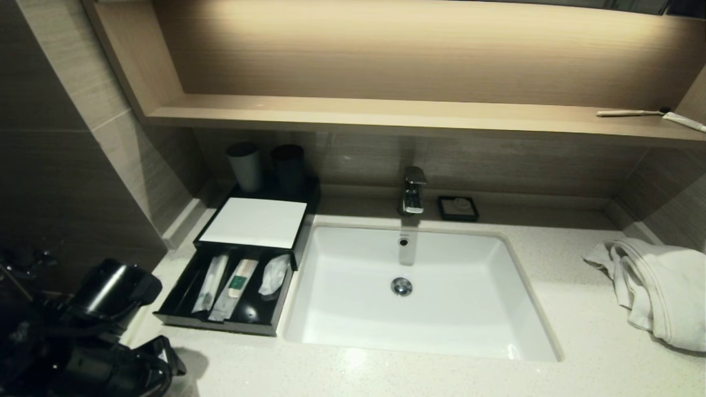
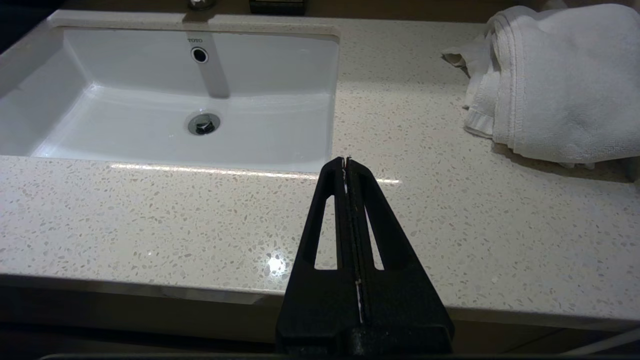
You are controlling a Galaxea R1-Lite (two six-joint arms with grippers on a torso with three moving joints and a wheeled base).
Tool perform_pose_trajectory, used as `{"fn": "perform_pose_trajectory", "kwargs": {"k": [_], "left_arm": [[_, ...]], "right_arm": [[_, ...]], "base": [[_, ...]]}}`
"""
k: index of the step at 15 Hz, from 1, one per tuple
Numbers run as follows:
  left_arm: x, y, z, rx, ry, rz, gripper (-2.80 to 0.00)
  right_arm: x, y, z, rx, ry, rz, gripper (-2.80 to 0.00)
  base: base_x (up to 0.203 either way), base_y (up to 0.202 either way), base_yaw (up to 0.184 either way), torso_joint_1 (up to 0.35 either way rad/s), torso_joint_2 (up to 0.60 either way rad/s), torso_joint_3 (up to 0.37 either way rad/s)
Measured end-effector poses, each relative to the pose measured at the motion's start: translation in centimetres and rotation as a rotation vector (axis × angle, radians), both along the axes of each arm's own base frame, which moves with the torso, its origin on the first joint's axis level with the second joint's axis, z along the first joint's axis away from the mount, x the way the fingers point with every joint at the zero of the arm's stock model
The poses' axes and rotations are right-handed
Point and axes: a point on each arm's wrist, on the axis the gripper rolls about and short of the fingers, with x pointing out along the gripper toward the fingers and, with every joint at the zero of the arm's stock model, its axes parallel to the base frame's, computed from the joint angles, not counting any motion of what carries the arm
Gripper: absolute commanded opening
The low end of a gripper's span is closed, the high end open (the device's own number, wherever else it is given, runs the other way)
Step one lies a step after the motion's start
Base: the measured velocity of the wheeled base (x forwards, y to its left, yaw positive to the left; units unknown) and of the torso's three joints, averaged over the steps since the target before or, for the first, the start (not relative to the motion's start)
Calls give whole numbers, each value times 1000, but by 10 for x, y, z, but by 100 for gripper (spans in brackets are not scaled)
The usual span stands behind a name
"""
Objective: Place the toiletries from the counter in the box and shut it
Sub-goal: Pick up the bathroom toiletry
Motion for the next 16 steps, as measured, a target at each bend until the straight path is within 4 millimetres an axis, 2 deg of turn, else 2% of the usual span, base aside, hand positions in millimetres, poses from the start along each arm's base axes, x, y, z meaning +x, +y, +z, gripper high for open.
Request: {"fn": "perform_pose_trajectory", "kwargs": {"k": [8, 16], "left_arm": [[14, 1, -20, -15, -6, 37, 0], [17, 2, -24, -58, 21, 34, 0]], "right_arm": [[0, 0, 0, 0, 0, 0, -280], [0, 0, 0, 0, 0, 0, -280]], "base": [[0, 0, 0, 0, 0, 0], [0, 0, 0, 0, 0, 0]]}}
